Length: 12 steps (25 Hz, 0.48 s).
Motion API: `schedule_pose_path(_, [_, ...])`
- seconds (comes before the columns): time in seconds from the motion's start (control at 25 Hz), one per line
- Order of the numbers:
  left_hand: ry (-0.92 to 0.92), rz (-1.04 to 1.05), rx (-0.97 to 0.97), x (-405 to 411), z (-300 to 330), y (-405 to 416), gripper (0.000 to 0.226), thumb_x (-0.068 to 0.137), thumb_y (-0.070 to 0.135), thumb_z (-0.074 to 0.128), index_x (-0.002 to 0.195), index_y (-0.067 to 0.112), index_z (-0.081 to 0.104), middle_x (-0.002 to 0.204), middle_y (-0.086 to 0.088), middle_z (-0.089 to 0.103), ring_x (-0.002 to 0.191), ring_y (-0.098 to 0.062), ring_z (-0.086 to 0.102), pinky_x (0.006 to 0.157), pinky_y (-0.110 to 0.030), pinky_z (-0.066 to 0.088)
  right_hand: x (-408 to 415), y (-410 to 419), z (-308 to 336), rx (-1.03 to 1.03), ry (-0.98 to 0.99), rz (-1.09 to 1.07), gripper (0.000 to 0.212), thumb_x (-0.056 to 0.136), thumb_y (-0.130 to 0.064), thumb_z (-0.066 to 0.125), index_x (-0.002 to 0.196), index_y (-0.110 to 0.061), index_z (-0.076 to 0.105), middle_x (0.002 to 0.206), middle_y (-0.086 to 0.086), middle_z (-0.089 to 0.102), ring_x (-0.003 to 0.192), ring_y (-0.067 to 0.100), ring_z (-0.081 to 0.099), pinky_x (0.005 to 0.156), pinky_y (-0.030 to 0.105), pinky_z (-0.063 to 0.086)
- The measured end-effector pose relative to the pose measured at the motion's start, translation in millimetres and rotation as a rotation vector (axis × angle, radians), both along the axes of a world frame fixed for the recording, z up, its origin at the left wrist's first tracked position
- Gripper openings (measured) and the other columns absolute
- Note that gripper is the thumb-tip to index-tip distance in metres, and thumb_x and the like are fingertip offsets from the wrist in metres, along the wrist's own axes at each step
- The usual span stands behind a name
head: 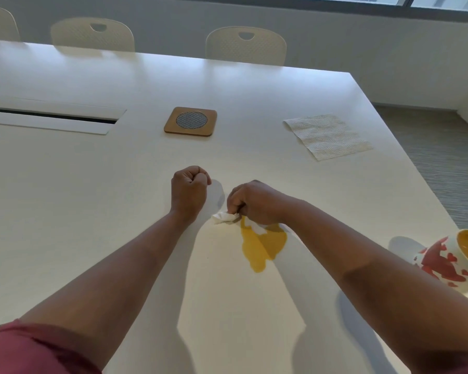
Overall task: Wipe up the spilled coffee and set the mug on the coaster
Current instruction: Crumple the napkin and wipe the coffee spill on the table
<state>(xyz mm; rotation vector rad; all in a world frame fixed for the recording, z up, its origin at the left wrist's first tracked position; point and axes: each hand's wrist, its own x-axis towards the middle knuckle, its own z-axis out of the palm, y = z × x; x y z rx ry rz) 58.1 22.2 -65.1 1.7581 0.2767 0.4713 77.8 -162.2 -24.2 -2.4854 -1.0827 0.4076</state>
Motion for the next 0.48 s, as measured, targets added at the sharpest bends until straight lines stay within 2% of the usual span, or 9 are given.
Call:
schedule_pose_path(0.16, [-0.003, -0.017, 0.016, 1, -2, 0, 0.029, 0.074, 0.0, 0.046, 0.054, 0.016, 0.061, 0.05, 0.012, 0.056, 0.052, -0.001, 0.05, 0.05, -0.014, 0.04, -29, 25, 4, 0.003, 0.056, 0.11, 0.031, 0.086, 0.007, 0.06, 0.095, -0.014, 0.08, 0.107, -0.002, 0.074, 0.099, 0.016, 0.065, 0.094, 0.034, 0.053])
schedule_pose_path(0.32, [-0.009, -0.028, 0.025, 1, -4, 0, 0.028, 0.074, 0.003, 0.046, 0.055, 0.016, 0.063, 0.05, 0.011, 0.057, 0.054, -0.001, 0.052, 0.051, -0.016, 0.043, -48, 37, 5, 0.008, 0.153, 0.168, 0.034, 0.081, 0.012, 0.059, 0.092, -0.012, 0.081, 0.106, 0.001, 0.074, 0.101, 0.02, 0.066, 0.095, 0.04, 0.053])
schedule_pose_path(0.48, [-0.005, -0.024, 0.035, 0, -3, 0, 0.027, 0.072, 0.006, 0.045, 0.055, 0.017, 0.063, 0.049, 0.014, 0.059, 0.054, -0.001, 0.054, 0.052, -0.014, 0.042, -60, 35, 10, -0.11, 0.162, 0.258, 0.033, 0.08, 0.011, 0.06, 0.091, -0.013, 0.08, 0.104, 0.001, 0.075, 0.099, 0.02, 0.063, 0.091, 0.037, 0.053])
